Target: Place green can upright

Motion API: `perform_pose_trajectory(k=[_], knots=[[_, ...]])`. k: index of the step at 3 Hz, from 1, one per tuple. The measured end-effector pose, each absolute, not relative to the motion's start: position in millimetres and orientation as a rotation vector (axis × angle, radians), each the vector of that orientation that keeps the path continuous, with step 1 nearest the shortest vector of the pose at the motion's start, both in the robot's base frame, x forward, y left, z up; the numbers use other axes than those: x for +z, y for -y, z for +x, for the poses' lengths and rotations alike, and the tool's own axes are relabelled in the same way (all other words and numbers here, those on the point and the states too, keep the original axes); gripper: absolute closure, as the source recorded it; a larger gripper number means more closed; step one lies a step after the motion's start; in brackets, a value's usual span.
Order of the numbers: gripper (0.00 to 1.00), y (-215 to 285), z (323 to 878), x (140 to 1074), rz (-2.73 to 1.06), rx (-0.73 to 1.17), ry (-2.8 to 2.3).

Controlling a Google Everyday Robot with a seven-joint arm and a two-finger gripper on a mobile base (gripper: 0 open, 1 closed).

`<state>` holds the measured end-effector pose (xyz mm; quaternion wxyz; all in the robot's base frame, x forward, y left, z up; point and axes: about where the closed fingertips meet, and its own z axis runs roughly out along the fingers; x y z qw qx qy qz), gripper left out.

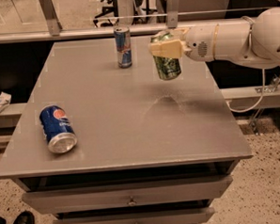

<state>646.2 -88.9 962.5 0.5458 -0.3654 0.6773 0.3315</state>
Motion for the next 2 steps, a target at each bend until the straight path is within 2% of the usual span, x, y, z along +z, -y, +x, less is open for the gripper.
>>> perform_pose_trajectory(k=[2], knots=[[1.00,72,630,956,-1.007,0.898,-1.395]])
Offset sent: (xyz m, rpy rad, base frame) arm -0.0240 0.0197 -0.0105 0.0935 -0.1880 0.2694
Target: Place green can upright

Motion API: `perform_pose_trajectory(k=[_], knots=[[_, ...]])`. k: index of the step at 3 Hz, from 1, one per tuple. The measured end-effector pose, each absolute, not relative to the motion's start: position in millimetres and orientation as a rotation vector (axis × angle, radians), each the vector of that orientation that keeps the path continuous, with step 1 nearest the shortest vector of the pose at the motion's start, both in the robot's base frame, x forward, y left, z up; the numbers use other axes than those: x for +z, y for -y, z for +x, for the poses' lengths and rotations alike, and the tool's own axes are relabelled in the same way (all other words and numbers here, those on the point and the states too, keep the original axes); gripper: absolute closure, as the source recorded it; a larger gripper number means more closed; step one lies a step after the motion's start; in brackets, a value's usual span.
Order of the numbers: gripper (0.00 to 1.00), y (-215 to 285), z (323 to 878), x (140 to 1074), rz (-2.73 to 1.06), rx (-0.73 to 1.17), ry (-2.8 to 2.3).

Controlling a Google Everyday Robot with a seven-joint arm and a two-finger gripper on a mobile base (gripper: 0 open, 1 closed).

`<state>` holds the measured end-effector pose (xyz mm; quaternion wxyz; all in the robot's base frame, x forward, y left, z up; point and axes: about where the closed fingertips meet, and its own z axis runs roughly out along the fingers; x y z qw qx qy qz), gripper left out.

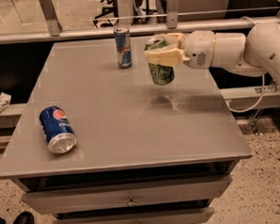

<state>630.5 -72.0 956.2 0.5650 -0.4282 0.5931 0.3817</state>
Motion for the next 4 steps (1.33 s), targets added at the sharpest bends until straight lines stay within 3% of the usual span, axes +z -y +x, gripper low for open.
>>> perform_pose_trajectory(k=[2,3,4], knots=[[1.00,67,614,935,-1.050,0.959,-1.277],[0.84,73,607,925,-0.991,0.992,-1.252],[0.61,79,602,918,-0.964,1.007,-1.233]])
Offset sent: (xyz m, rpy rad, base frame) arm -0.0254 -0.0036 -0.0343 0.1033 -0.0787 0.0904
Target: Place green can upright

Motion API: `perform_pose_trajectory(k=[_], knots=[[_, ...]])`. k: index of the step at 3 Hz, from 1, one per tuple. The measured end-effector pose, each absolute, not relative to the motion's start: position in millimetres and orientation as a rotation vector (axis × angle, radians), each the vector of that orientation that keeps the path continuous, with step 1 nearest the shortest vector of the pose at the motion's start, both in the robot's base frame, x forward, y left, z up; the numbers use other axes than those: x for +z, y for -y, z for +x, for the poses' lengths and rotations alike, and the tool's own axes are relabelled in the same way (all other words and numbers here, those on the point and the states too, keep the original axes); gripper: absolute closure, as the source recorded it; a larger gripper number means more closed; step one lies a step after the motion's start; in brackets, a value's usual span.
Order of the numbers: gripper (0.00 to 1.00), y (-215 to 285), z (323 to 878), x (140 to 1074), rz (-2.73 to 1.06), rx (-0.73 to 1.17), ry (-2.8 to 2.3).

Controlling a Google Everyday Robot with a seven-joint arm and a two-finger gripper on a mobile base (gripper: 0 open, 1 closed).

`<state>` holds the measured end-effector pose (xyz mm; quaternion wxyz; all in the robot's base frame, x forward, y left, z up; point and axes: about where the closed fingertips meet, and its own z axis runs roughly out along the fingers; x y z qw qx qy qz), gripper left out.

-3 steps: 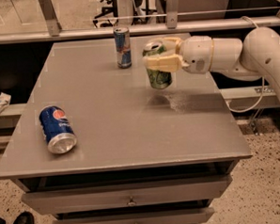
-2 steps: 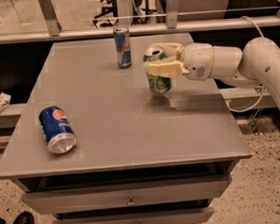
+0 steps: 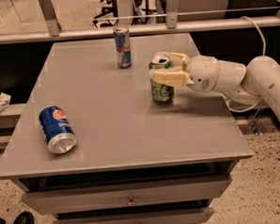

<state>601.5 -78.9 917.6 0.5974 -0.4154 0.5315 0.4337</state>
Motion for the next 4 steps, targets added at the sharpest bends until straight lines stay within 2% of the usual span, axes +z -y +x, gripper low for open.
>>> perform_pose_trajectory(k=[2,3,4], knots=[[0.15,89,593,905,-0.961,1.005,-1.215],[0.00,97,587,901,-0.973,0.993,-1.240],[0.00,109,584,905,-1.026,0.952,-1.307]])
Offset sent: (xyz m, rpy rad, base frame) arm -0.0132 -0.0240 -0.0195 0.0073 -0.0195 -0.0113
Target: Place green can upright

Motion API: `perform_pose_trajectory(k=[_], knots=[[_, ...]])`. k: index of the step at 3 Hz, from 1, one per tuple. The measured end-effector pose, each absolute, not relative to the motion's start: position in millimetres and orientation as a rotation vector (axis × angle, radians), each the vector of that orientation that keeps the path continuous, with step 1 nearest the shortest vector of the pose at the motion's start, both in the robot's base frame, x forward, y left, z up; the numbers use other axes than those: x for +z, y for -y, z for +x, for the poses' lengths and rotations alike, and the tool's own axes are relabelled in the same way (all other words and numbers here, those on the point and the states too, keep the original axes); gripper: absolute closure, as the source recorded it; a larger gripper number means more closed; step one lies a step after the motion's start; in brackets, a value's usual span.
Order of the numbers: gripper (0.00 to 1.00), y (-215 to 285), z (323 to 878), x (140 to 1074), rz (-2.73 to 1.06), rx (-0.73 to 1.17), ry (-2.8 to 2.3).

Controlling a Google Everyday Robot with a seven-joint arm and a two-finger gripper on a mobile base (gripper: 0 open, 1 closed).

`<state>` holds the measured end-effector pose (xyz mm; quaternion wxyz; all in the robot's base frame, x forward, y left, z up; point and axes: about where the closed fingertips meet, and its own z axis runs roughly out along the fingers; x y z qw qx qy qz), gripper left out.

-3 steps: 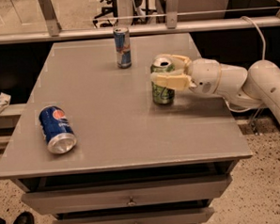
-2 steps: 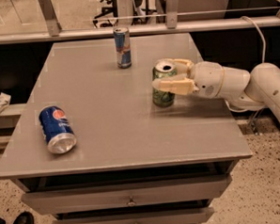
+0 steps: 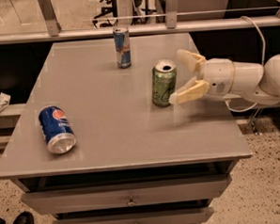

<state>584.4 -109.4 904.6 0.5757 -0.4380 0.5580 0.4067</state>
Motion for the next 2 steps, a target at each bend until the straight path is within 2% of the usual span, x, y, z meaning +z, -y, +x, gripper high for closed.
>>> perform_pose_trajectory(k=[1,2], knots=[[0.00,143.2,580.2,922.3,-1.074,0.854,-1.387],[0.00,146.1,580.1,924.3,-1.078,0.846,-1.390]])
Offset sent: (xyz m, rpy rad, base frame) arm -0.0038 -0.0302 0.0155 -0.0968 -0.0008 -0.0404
